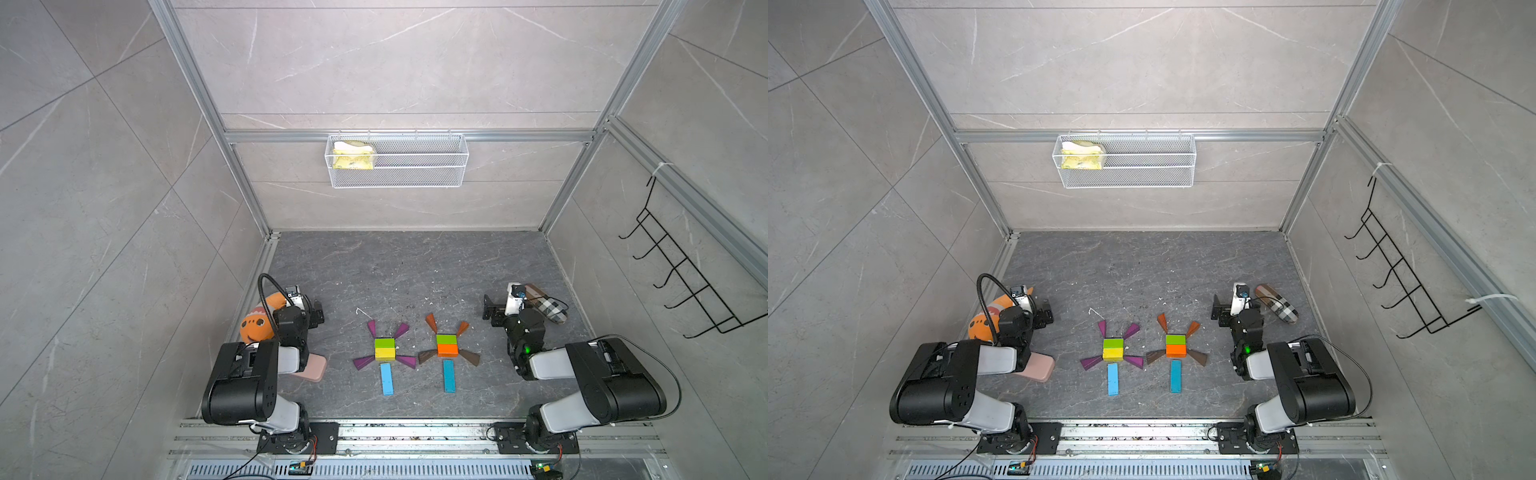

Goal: Assemble a small pinwheel with building blocks
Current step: Reset both arms

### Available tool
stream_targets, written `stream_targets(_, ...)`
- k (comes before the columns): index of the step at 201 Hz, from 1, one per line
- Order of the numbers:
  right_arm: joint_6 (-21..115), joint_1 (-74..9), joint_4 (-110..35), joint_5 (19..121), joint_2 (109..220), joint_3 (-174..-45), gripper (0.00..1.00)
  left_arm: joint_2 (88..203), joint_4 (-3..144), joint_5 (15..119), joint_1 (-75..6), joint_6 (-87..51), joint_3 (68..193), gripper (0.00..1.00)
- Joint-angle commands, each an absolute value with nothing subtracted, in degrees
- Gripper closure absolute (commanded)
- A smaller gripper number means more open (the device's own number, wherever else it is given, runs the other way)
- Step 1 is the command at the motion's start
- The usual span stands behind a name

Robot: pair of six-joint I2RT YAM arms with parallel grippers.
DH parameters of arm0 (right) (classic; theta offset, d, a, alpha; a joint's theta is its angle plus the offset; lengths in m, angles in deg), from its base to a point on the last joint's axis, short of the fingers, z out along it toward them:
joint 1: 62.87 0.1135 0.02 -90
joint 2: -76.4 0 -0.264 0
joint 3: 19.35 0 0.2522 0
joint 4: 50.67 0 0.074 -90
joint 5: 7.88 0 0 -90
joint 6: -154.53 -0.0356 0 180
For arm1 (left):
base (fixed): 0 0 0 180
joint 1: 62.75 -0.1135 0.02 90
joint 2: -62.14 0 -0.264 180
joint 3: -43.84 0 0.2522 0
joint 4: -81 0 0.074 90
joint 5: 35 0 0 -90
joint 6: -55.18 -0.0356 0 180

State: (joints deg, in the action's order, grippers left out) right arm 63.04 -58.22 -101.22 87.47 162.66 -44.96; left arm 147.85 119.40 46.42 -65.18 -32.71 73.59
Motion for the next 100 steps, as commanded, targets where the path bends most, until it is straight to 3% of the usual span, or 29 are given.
stream_targets(1, 69.0, -56.4, -95.6, 77.9, 163.6, -49.6, 0.01, 147.9, 119.3, 56.3, -65.2, -37.5, 76.2, 0.00)
stream_targets(20, 65.8, -55.4, -94.1, 89.3, 163.7, -50.5, 0.01, 148.3, 116.5, 49.7, -65.1, -34.5, 78.1, 0.00)
stream_targets(63, 65.6, -55.4, -90.4, 90.0, 164.0, -52.7, 0.00, 148.1, 116.2, 54.2, -65.1, -35.9, 78.0, 0.00)
stream_targets(100, 65.5, -55.4, -90.3, 89.9, 163.9, -52.8, 0.00, 148.2, 116.1, 50.4, -64.8, -34.9, 78.0, 0.00)
